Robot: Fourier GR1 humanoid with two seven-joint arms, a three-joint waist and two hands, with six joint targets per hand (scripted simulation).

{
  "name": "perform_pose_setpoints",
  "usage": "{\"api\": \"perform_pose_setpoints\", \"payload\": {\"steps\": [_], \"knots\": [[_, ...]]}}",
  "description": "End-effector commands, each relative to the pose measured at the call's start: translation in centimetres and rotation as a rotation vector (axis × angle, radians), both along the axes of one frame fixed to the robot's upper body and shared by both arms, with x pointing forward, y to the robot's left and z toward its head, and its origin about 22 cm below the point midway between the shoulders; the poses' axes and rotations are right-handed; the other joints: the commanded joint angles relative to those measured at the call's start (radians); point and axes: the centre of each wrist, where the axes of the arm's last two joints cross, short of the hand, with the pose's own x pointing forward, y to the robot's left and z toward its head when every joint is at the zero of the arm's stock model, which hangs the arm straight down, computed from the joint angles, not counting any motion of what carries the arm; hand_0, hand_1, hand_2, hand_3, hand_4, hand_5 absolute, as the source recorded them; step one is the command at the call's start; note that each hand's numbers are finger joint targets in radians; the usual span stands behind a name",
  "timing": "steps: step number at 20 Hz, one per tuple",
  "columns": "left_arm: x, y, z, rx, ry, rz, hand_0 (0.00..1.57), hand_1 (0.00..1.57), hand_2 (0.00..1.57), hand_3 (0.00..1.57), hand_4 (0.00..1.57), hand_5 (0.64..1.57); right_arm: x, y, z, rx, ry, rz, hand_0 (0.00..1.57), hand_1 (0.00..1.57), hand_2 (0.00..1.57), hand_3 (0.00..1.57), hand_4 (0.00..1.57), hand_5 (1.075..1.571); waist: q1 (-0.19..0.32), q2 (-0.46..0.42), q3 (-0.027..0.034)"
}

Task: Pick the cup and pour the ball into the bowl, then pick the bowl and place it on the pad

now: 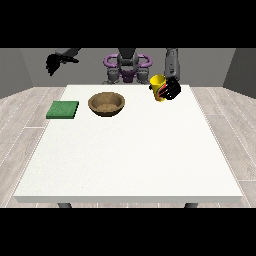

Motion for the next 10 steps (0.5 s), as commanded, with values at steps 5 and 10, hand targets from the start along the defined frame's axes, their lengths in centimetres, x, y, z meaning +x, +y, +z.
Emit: {"api": "perform_pose_setpoints", "payload": {"steps": [5,10], "knots": [[4.3,-0.1,6.6,0.231,0.094,0.053,1.46,1.46,1.57,1.57,1.57,1.294,-1.4,-2.3,-2.9,0.025,0.069,-0.044,0.00,0.00,0.00,0.00,0.00,1.569,0.039,-0.059,-0.0038],[4.7,-1.9,7.0,0.295,0.094,0.063,1.47,1.47,1.57,1.57,1.57,1.278,0.9,-2.5,-0.1,0.020,0.059,-0.001,0.00,0.00,0.00,0.00,0.00,1.568,0.022,-0.047,-0.0045]]}}
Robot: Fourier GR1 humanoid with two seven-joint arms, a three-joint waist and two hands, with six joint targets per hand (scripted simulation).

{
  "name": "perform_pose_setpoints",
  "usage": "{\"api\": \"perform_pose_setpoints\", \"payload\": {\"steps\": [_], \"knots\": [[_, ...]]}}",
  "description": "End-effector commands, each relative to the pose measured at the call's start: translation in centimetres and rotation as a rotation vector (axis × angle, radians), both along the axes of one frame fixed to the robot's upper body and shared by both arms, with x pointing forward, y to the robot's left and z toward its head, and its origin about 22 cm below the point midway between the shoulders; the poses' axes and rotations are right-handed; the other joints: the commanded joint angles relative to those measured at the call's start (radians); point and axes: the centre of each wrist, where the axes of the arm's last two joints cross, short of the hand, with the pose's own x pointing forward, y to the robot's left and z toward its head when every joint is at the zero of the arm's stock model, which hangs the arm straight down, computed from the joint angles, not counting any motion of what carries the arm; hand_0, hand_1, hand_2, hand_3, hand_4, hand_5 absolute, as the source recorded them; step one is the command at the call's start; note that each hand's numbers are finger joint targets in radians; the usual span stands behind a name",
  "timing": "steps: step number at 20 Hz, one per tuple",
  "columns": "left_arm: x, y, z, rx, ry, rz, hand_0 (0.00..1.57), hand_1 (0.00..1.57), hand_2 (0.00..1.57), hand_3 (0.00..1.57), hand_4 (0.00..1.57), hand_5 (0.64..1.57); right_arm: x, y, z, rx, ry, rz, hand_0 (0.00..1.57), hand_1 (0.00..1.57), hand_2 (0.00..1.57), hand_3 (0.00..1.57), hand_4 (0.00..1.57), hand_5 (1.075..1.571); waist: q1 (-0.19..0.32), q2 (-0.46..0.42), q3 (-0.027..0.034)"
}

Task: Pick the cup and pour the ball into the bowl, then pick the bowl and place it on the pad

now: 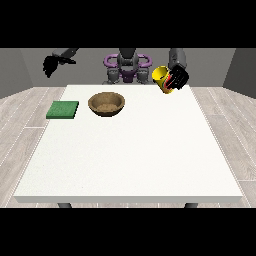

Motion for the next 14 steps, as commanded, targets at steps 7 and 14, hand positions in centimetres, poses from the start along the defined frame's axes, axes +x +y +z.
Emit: {"api": "perform_pose_setpoints", "payload": {"steps": [7,14], "knots": [[1.5,-8.3,0.8,0.324,0.001,0.064,1.50,1.50,1.57,1.57,1.52,1.241,0.0,-0.8,-0.7,0.025,0.016,0.037,0.00,0.00,0.00,0.00,0.00,1.570,-0.049,-0.053,0.0001],[2.3,-14.5,3.3,0.704,-0.066,-0.018,1.54,1.54,1.57,1.57,1.48,1.334,0.0,-1.6,-1.3,0.035,0.057,0.032,0.00,0.00,0.00,0.00,0.00,1.571,-0.040,-0.090,0.0012]]}}
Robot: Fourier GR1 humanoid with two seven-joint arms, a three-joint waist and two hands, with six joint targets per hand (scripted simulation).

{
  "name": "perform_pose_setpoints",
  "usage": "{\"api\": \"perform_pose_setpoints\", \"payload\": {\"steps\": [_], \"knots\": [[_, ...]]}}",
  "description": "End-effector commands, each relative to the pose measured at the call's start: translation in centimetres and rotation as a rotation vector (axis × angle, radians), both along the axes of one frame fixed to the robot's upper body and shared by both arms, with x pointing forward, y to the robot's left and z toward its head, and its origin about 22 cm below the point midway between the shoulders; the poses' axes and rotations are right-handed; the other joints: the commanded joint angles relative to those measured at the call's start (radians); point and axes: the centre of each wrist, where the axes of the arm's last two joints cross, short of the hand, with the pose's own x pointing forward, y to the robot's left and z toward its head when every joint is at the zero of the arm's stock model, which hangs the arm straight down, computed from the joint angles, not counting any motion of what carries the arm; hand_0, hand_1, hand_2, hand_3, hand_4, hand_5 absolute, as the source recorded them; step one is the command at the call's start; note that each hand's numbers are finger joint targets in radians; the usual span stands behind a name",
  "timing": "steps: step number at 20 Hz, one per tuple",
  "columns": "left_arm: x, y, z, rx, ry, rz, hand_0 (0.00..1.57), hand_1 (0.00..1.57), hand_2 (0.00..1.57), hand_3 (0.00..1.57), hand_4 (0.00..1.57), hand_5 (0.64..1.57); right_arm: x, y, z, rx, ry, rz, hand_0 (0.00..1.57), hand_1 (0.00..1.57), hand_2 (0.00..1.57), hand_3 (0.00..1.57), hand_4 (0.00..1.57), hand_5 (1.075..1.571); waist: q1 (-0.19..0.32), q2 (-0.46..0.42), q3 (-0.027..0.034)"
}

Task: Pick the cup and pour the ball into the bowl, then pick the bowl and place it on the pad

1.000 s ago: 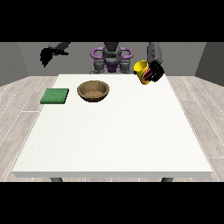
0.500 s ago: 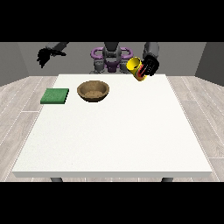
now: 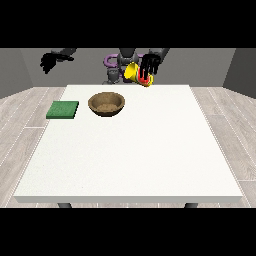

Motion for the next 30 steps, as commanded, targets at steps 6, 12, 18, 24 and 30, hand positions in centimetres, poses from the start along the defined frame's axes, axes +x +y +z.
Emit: {"api": "perform_pose_setpoints", "payload": {"steps": [6,12,18,24,30], "knots": [[-1.5,-9.1,-0.2,0.497,-0.018,-0.170,1.50,1.50,1.57,1.57,1.57,1.056,-0.2,-1.6,-0.2,0.000,-0.007,-0.004,0.00,0.00,0.00,0.00,0.00,1.571,-0.009,0.000,-0.0001],[-4.0,-11.8,-3.9,0.902,-0.070,-0.227,1.52,1.52,1.57,1.57,1.50,1.232,0.5,0.0,-0.9,0.022,0.017,-0.002,0.00,0.00,0.00,0.00,0.00,1.571,0.002,-0.034,-0.0009],[-3.3,-12.7,-2.0,1.049,-0.098,-0.238,1.45,1.45,1.57,1.57,1.53,1.137,0.2,-3.0,0.9,-0.008,-0.008,0.002,0.00,0.00,0.00,0.00,0.00,1.571,-0.004,0.016,-0.0020],[-2.2,-10.1,-0.9,0.908,-0.043,-0.214,1.45,1.45,1.57,1.57,1.54,1.136,0.1,-0.9,-0.3,0.032,0.110,0.016,0.00,0.00,0.00,0.00,0.00,1.569,0.018,-0.051,-0.0028],[-1.6,-6.2,0.2,-0.046,0.036,0.047,1.24,1.24,1.54,1.43,1.51,1.196,-1.9,-0.5,-2.4,0.041,0.111,-0.062,0.00,0.00,0.00,0.00,0.00,1.567,0.098,-0.044,-0.0151]]}}
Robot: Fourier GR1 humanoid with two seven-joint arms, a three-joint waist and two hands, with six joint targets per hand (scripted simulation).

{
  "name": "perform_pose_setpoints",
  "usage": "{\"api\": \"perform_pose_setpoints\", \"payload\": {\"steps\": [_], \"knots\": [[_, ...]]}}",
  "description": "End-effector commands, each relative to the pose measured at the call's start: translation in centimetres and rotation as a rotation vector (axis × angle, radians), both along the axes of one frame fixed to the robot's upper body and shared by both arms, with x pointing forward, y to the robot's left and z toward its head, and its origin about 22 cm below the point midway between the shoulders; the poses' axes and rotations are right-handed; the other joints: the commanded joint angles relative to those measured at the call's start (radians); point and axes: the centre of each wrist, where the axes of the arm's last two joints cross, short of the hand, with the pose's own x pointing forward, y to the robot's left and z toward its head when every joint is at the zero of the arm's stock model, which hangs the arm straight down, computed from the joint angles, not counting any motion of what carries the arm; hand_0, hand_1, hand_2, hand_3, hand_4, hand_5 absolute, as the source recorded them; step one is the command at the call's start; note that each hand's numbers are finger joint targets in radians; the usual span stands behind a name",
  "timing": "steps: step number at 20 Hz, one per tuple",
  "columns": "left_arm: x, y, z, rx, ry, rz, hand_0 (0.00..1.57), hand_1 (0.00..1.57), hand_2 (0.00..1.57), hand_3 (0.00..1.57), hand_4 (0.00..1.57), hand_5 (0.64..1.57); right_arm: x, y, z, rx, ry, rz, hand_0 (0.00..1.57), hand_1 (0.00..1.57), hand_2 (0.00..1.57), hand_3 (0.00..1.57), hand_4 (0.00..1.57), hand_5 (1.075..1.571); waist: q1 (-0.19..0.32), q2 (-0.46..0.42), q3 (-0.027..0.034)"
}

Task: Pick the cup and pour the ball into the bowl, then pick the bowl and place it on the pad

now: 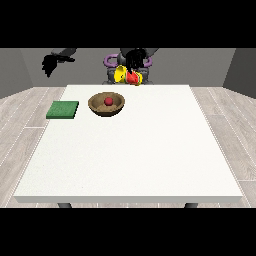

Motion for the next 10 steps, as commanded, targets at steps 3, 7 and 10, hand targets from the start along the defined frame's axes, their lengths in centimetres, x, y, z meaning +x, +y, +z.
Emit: {"api": "perform_pose_setpoints", "payload": {"steps": [3,7,10], "knots": [[-1.1,2.1,-0.9,-0.776,0.065,0.189,0.90,0.90,0.85,0.48,1.26,1.437,0.2,1.3,-0.5,0.018,-0.003,-0.044,0.00,0.00,0.00,0.00,0.25,1.567,0.065,0.042,-0.0136],[-2.4,4.5,-1.7,-1.147,0.080,0.225,0.00,0.00,0.00,0.00,0.00,1.541,2.6,5.0,-0.1,0.046,-0.065,0.011,0.00,0.00,0.00,0.00,0.33,1.568,0.025,0.163,-0.0174],[-3.5,5.7,-1.7,-1.363,0.105,0.125,0.00,0.00,0.00,0.00,0.00,1.556,3.6,6.8,0.4,0.033,-0.089,-0.007,0.00,0.00,0.00,0.00,0.29,1.570,0.037,0.180,-0.0102]]}}
